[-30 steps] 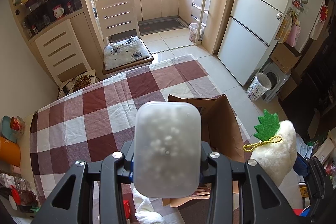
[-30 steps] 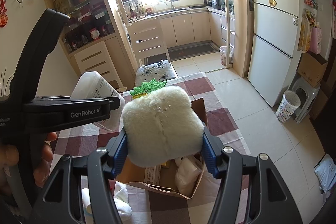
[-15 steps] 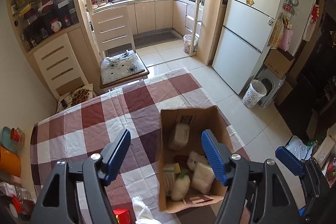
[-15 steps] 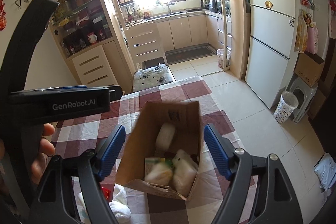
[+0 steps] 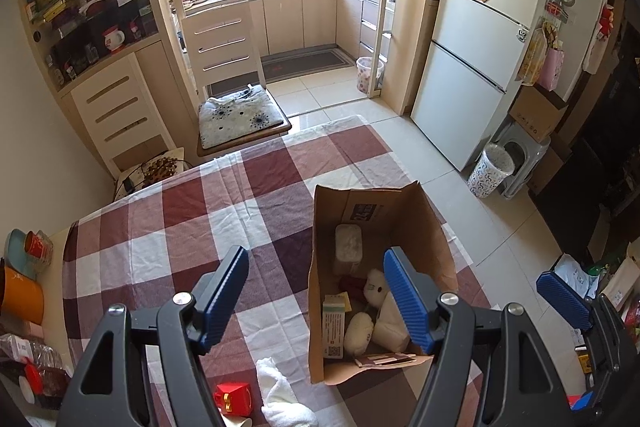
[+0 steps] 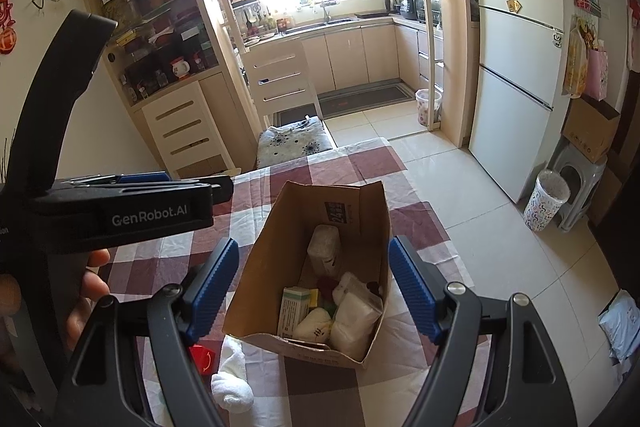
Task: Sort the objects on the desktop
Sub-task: 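Withdraw both open tools from the box toward the cup and red toy box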
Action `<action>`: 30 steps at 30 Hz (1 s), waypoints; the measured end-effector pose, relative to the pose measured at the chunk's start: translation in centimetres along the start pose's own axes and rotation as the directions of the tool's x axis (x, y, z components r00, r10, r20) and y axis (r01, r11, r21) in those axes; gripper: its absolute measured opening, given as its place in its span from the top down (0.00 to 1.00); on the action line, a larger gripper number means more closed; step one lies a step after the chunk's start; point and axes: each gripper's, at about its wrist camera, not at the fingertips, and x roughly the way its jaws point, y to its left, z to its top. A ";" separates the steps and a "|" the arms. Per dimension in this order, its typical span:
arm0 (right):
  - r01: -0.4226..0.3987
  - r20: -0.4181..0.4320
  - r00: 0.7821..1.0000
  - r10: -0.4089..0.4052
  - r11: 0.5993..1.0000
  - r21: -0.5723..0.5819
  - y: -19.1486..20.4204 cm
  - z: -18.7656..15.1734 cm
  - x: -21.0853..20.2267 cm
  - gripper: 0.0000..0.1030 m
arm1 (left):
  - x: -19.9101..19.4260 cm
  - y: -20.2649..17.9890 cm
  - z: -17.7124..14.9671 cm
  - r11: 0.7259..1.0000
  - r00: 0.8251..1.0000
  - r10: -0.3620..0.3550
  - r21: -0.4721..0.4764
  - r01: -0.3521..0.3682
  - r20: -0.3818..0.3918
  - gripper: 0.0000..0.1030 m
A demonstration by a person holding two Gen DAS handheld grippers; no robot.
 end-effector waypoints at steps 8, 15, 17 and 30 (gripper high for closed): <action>-0.002 -0.006 1.000 0.002 1.000 -0.005 0.1 -0.4 -0.4 0.24 | 0.1 0.1 -1.0 1.000 1.000 0.014 0.000 -0.014 -0.028 0.30; 0.003 -0.006 1.000 -0.003 1.000 -0.004 0.0 -1.0 -0.9 0.24 | -0.3 0.4 -1.9 1.000 0.999 0.020 -0.011 -0.021 -0.038 0.30; 0.004 -0.005 1.000 -0.004 1.000 -0.005 0.0 -1.1 -1.0 0.24 | -0.5 0.6 -2.0 1.000 0.999 0.023 -0.014 -0.024 -0.039 0.30; 0.016 0.017 1.000 -0.016 1.000 0.001 -0.1 -1.6 -3.1 0.24 | -1.2 0.7 -3.9 0.999 0.997 0.028 -0.017 -0.030 -0.069 0.30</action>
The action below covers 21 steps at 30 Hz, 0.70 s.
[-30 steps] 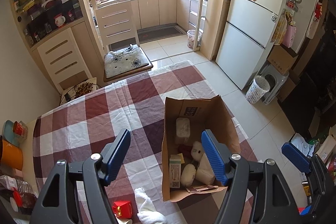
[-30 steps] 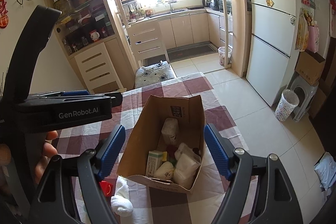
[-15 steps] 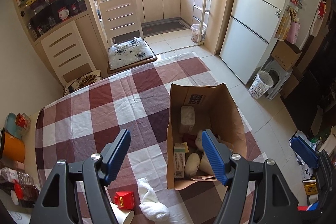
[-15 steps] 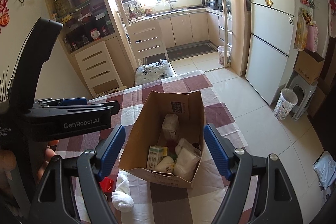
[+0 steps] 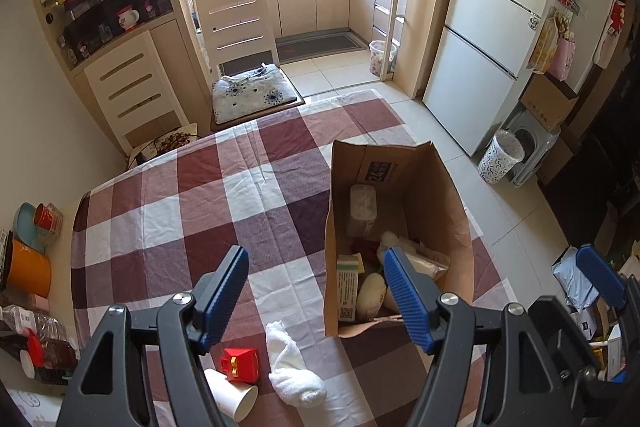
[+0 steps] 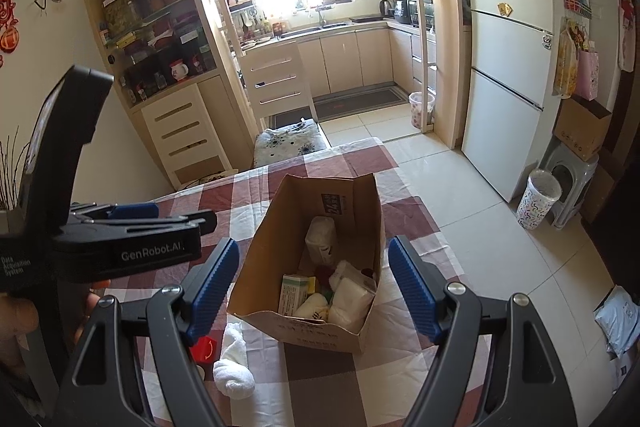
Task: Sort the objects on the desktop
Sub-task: 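Withdraw both open tools from the box toward the cup and red toy box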
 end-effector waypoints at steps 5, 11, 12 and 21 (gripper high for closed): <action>0.001 0.008 1.000 -0.001 1.000 -0.004 0.1 -0.2 -0.7 0.24 | -0.2 -0.1 -0.5 1.000 1.000 -0.003 0.000 0.003 -0.006 0.30; -0.002 0.016 1.000 0.002 1.000 -0.011 0.3 -0.3 -1.3 0.24 | -0.2 -0.1 -1.8 1.000 1.000 -0.001 0.002 0.001 -0.022 0.30; -0.003 0.017 1.000 0.003 1.000 -0.011 0.3 -0.4 -1.4 0.24 | -0.2 -0.1 -2.0 1.000 1.000 0.000 0.002 0.000 -0.025 0.30; -0.006 0.016 1.000 0.006 1.000 -0.018 0.6 -0.7 -1.8 0.24 | -0.1 0.2 -3.5 1.000 0.999 0.003 -0.012 -0.004 -0.053 0.30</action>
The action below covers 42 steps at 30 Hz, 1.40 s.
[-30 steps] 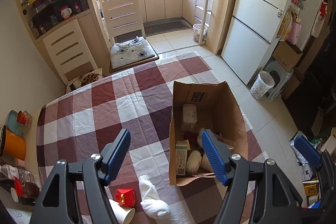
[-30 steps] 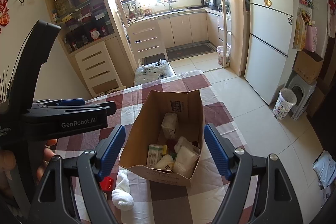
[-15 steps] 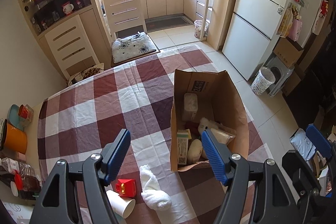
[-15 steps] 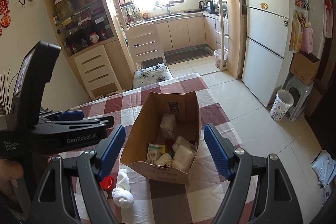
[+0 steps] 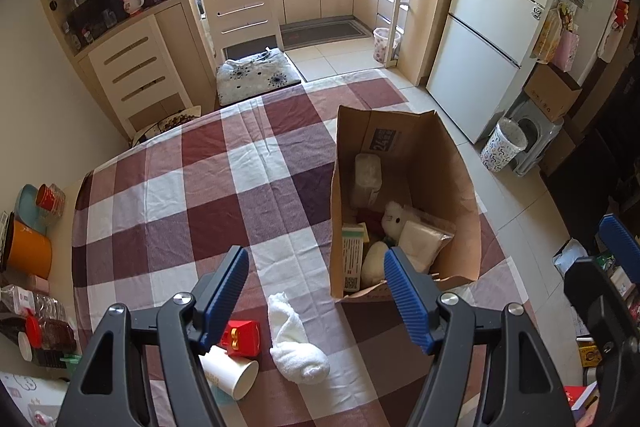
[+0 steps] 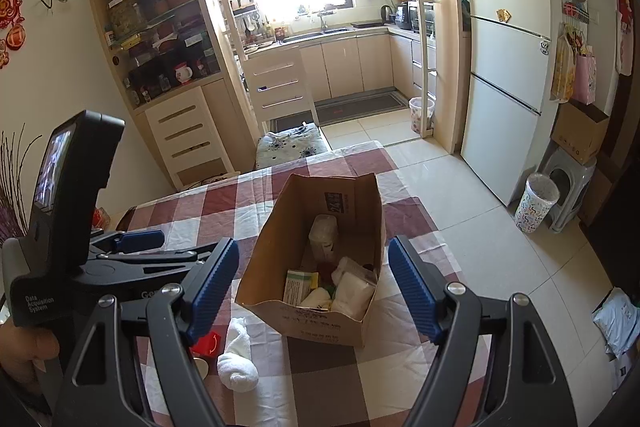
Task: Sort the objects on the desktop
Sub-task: 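Withdraw both open tools from the box toward the cup and red toy box, then lower both tools toward the white paper cup and red toy box on the table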
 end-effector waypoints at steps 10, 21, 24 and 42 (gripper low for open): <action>-0.011 0.001 1.000 0.011 1.000 -0.017 0.8 -0.8 -0.7 0.22 | 0.1 0.9 -1.9 1.000 1.000 0.011 -0.018 -0.012 -0.030 0.30; -0.027 -0.007 1.000 0.027 0.999 -0.037 1.6 -2.0 -1.6 0.22 | 0.2 1.8 -4.4 0.999 0.998 0.024 -0.040 -0.027 -0.063 0.30; -0.030 -0.010 1.000 0.030 0.999 -0.040 1.9 -2.3 -1.8 0.22 | 0.2 2.1 -5.0 0.999 0.997 0.028 -0.045 -0.031 -0.071 0.30; -0.033 -0.064 0.997 0.030 0.998 -0.044 3.6 -6.4 -1.6 0.22 | 1.1 3.9 -10.3 0.998 0.991 0.058 -0.033 -0.062 -0.120 0.30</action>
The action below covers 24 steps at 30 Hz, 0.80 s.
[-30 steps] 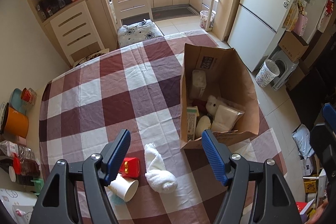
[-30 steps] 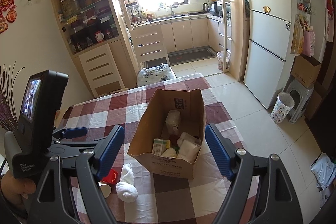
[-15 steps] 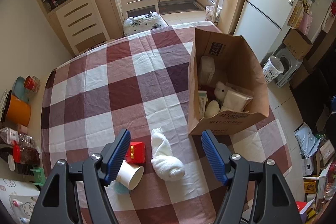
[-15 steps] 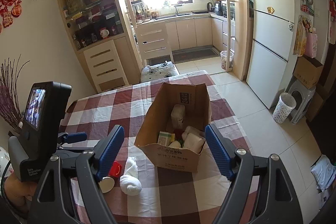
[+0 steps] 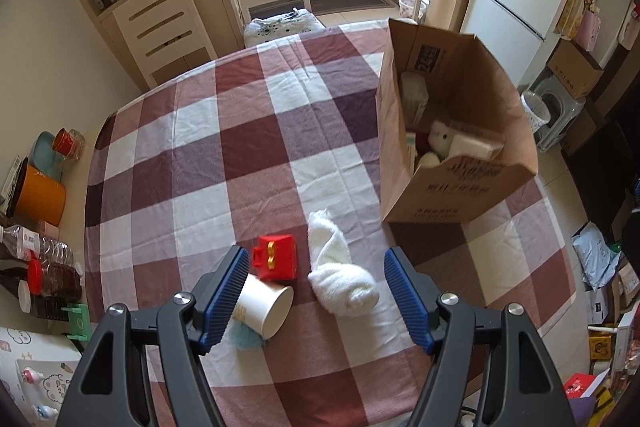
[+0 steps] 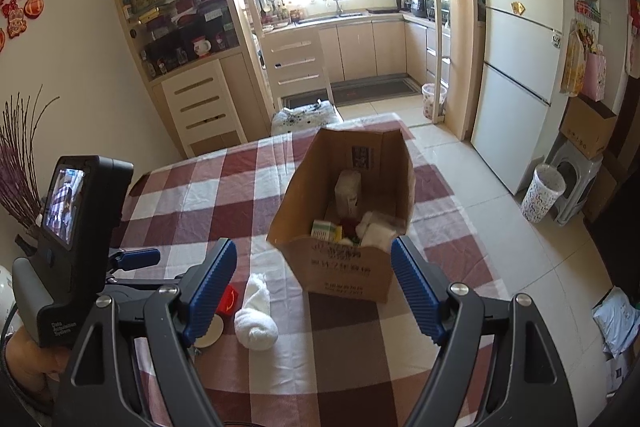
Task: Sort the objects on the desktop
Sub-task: 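Lower both tools toward the white paper cup and red toy box on the table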
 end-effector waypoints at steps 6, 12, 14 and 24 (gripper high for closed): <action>0.007 -0.007 1.000 -0.007 1.000 -0.013 1.1 -2.0 0.3 0.22 | 0.8 0.6 -1.9 1.000 1.000 -0.003 0.013 0.003 -0.006 0.30; 0.008 -0.039 0.999 -0.009 1.000 -0.026 2.1 -4.5 1.7 0.22 | 2.4 1.7 -4.2 1.000 0.999 0.012 0.020 -0.012 -0.039 0.30; 0.005 -0.049 0.999 -0.007 0.999 -0.035 2.3 -5.3 2.3 0.22 | 3.0 2.3 -4.9 1.000 0.998 0.019 0.016 -0.018 -0.053 0.30; -0.033 -0.114 0.993 0.021 0.994 -0.105 3.3 -9.9 6.2 0.16 | 6.6 8.2 -10.1 0.998 0.991 0.018 -0.054 -0.025 -0.129 0.30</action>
